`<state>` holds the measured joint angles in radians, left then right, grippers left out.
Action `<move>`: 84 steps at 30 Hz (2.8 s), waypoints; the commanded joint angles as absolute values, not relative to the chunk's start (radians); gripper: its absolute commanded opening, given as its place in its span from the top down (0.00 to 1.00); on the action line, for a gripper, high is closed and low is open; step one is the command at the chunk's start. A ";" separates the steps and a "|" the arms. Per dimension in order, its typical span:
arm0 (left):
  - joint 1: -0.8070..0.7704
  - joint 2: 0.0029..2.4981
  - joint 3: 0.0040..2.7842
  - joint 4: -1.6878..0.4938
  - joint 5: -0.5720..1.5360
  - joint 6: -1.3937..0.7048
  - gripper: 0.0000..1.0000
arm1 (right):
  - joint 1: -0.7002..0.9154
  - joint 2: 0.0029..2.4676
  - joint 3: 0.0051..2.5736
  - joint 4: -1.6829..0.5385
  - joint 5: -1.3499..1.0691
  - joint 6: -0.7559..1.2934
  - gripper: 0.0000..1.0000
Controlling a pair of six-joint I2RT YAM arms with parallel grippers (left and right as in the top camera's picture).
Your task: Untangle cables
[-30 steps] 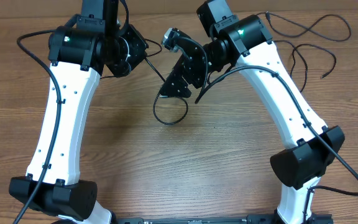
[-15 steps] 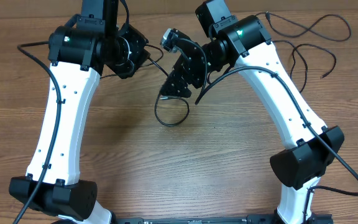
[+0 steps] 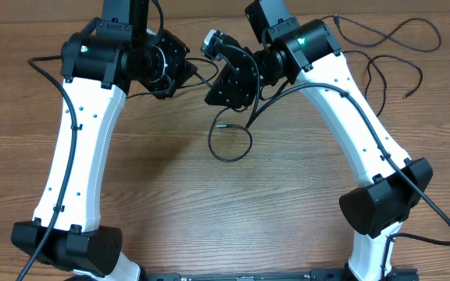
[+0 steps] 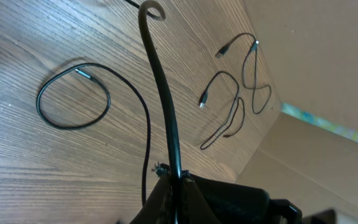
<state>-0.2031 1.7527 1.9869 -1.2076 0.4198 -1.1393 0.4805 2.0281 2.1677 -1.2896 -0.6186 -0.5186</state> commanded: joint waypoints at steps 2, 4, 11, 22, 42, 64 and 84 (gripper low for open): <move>-0.212 1.752 2.013 -1.205 0.434 -1.153 0.95 | 0.483 2.027 2.167 -1.267 -0.562 -0.427 0.71; -0.212 1.752 2.013 -1.205 0.418 -1.153 0.94 | 0.482 2.025 2.168 -1.258 -0.561 -0.389 0.82; -0.212 1.752 2.013 -1.212 0.353 -1.144 0.78 | 0.482 2.002 2.174 -1.243 -0.488 -0.297 0.96; -0.212 1.752 2.013 -1.216 0.355 -1.058 0.00 | 0.479 1.920 2.215 -1.191 -0.207 -0.107 0.96; -0.212 1.752 2.013 -1.260 0.252 -1.005 0.00 | 0.102 1.646 2.215 -1.299 -0.305 0.175 0.96; -0.212 1.752 2.013 -1.264 0.228 -1.005 0.00 | 0.014 1.497 2.213 -1.358 -0.123 0.326 0.96; -0.212 1.752 2.013 -1.264 0.199 -1.005 0.00 | -0.003 1.528 2.212 -1.694 -0.130 0.369 0.96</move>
<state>-0.2031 1.7527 1.9888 -1.2644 0.2207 -1.0359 0.0006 1.5177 2.1899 -1.6958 -0.0860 0.3664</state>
